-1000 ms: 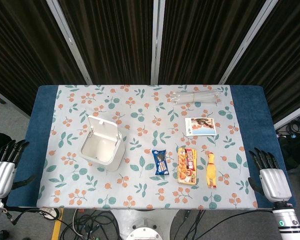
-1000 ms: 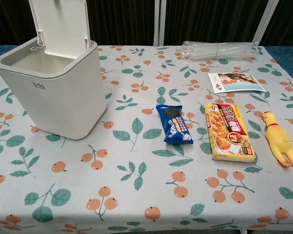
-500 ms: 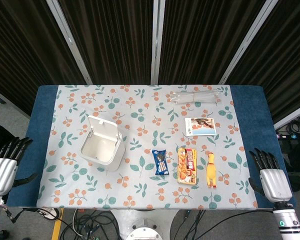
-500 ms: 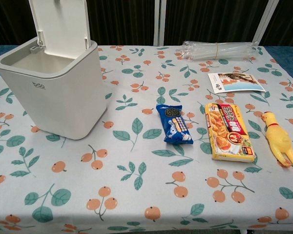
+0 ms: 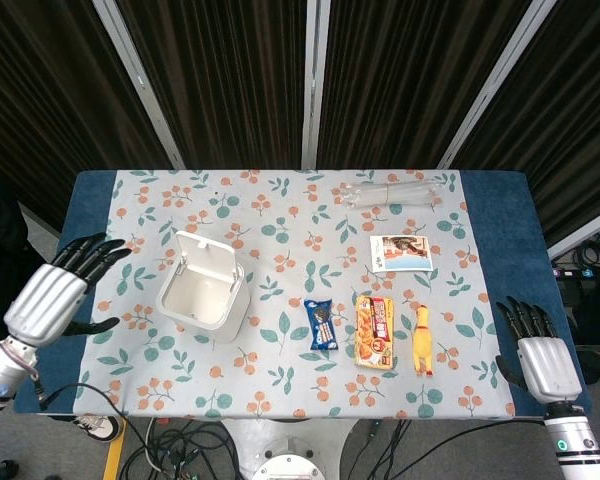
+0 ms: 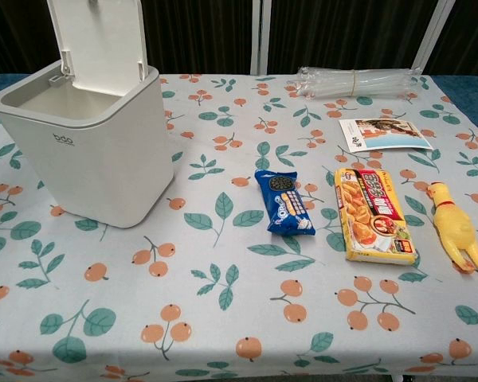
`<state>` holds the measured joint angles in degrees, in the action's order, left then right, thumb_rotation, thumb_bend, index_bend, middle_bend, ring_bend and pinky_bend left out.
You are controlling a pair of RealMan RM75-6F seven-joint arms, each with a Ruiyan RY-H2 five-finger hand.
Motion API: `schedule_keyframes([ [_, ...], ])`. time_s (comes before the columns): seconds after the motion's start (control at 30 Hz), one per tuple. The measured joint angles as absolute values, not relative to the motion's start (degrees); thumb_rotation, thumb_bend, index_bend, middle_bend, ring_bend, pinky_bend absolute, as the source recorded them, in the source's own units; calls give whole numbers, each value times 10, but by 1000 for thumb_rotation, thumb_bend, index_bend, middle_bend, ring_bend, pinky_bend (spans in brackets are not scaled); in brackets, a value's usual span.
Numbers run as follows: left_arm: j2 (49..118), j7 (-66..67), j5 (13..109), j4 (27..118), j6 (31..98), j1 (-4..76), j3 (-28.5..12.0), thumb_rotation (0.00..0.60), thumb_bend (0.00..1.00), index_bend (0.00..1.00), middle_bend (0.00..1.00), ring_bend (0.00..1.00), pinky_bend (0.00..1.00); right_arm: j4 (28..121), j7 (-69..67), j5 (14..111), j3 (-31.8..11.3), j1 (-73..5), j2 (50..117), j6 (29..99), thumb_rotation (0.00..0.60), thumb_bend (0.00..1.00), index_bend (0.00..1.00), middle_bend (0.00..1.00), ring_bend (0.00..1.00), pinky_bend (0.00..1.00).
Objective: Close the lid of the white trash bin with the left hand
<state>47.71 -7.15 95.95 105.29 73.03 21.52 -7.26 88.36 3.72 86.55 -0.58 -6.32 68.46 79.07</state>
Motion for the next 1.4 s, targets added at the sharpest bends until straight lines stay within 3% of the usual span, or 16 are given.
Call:
schedule_keyframes([
  [0.2, 435, -155, 927, 1084, 637, 287, -104, 443, 119, 121, 110, 38, 149, 878, 35, 862, -4, -64, 686, 786, 600, 261, 0, 0, 0, 0],
  [0.4, 406, -223, 894, 1093, 545, 360, -134, 419, 240, 121, 120, 38, 149, 866, 24, 860, -4, -64, 690, 781, 600, 262, 0, 0, 0, 0],
  [0.57, 407, -214, 866, 1087, 485, 404, -145, 378, 421, 121, 120, 38, 149, 863, 20, 860, -4, -64, 691, 783, 600, 265, 0, 0, 0, 0],
  [0.7, 415, -189, 838, 1077, 443, 436, -151, 328, 485, 121, 120, 38, 149, 860, 16, 857, -5, -62, 690, 783, 600, 266, 0, 0, 0, 0],
  [0.93, 414, -131, 796, 1078, 385, 469, -151, 158, 522, 169, 161, 38, 144, 856, 12, 856, -4, -64, 692, 778, 600, 265, 0, 0, 0, 0],
  [1.4, 395, 15, 676, 1114, 305, 530, -133, 148, 549, 197, 163, 38, 143, 848, 2, 853, -5, -63, 694, 778, 600, 266, 0, 0, 0, 0],
])
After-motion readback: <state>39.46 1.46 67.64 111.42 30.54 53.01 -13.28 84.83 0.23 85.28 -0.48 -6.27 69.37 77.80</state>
